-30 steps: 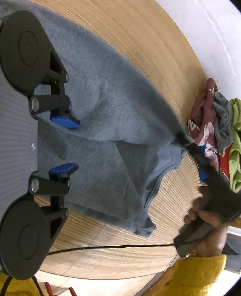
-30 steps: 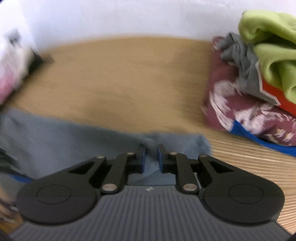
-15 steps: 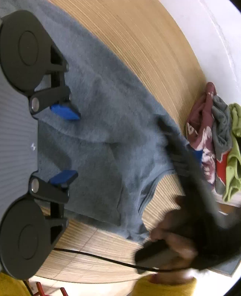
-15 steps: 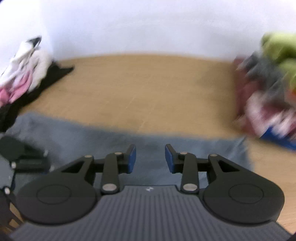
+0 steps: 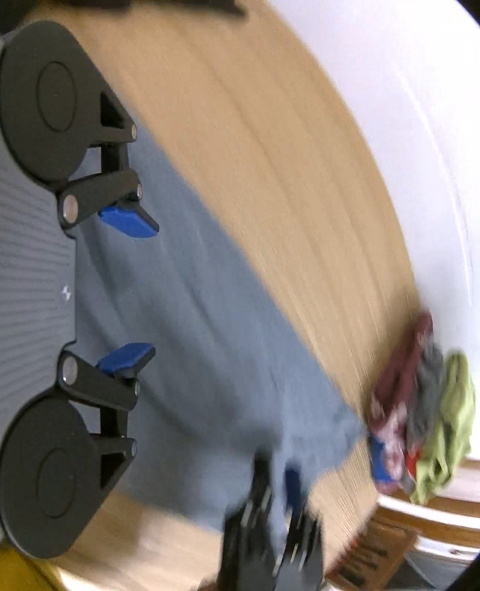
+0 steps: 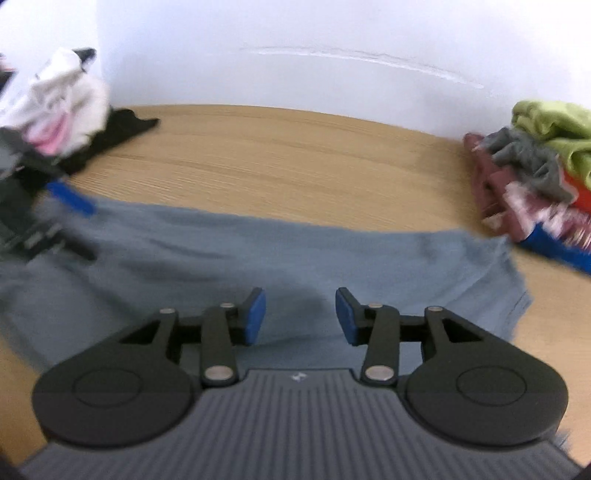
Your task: Fold clothes
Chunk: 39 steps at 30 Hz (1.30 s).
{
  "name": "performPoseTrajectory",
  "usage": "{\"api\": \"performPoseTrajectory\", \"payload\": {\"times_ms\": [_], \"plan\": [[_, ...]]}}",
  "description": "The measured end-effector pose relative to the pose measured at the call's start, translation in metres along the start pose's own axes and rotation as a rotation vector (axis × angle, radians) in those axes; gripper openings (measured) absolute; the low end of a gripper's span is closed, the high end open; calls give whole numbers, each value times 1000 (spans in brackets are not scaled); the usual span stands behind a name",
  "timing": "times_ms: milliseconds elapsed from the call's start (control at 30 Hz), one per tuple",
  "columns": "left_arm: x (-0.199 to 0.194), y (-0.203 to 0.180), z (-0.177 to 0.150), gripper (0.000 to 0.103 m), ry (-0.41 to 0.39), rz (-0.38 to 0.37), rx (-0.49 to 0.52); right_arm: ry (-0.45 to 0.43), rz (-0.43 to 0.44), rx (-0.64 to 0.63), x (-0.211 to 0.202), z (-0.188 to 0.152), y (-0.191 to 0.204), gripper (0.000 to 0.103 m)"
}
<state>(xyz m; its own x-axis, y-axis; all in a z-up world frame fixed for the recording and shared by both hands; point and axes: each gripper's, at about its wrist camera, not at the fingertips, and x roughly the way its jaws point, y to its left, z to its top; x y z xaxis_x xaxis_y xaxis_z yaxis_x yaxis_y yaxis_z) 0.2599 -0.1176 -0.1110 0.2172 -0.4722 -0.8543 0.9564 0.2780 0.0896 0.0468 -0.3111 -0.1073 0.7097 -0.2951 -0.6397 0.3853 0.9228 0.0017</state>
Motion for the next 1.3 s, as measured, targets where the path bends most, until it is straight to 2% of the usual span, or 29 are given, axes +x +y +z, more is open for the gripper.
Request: {"api": "performPoseTrajectory", "payload": {"times_ms": [67,200,300,367,500,600,700,833,967,1000,1100,1300], "plan": [[-6,34,-12,66,9,53,40,24,38,52,-6,-7,31,47],[-13,92,-31,70,12,8,134,91,82,257,-6,-26,98,49],[-7,122,-45,73,16,-34,257,116,62,486,-4,-44,152,49],[-2,137,-54,74,27,-55,332,95,24,585,0,-52,187,50],[11,159,-68,74,60,-136,397,105,-50,587,-1,-47,254,53],[20,165,-68,74,56,-191,424,95,-70,582,-11,-43,281,56],[25,172,-67,77,55,-221,431,137,-64,582,-9,-42,296,56],[29,180,-63,79,45,-271,458,169,13,680,-3,-46,304,56],[32,185,-60,78,43,-313,478,184,-2,700,-2,-48,312,55],[34,185,-60,78,52,-328,490,186,-6,699,-2,-47,313,59],[39,185,-60,76,69,-392,496,189,10,679,4,-38,318,69],[44,188,-59,75,54,-426,482,183,-94,531,27,-19,342,70]]}}
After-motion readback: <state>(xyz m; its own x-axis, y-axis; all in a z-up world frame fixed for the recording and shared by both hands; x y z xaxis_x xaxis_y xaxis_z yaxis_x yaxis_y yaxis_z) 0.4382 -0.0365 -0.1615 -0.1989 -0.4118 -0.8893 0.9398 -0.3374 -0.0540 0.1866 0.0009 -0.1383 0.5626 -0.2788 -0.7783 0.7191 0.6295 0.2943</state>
